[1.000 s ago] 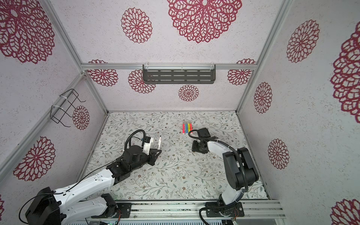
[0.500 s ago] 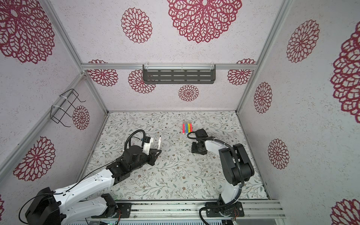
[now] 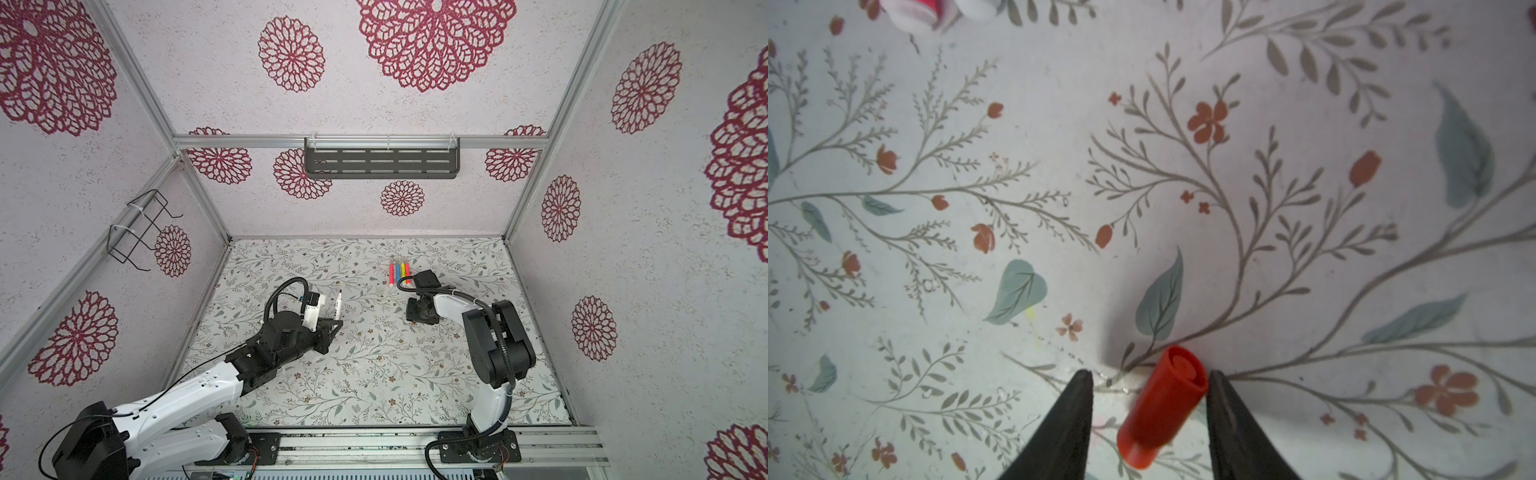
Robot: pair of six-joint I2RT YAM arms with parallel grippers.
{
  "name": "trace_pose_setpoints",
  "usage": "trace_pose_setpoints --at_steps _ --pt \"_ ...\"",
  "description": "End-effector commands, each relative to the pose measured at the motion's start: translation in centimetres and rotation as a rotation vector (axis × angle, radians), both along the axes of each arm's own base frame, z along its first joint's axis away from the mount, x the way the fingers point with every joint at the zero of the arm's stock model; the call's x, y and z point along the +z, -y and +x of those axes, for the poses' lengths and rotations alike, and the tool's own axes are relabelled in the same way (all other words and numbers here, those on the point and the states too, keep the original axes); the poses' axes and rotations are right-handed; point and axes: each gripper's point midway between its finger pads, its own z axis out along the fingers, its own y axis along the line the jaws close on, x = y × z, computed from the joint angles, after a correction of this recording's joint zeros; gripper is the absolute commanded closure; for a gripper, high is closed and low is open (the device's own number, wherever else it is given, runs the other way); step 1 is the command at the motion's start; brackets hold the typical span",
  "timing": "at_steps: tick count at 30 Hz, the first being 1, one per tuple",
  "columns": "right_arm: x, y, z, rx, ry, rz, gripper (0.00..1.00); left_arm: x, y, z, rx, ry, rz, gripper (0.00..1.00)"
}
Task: Insert the pens into the pen caps
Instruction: 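Lower the right gripper and close it on the red cap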
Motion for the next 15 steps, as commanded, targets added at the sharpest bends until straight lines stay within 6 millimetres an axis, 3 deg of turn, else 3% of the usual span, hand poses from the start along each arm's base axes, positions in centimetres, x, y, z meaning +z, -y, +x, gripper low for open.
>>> trace_pose_setpoints --at_steps 1,15 --pt "-0.4 -0.4 0.1 0.01 -0.021 -0.005 0.56 0.3 -0.6 0.1 0.017 0.015 -0.003 1.0" --pt "-2.3 0.1 0.0 0.038 -0.065 -0.107 0.73 0.2 -0.9 0.1 0.023 0.012 -0.008 1.0"
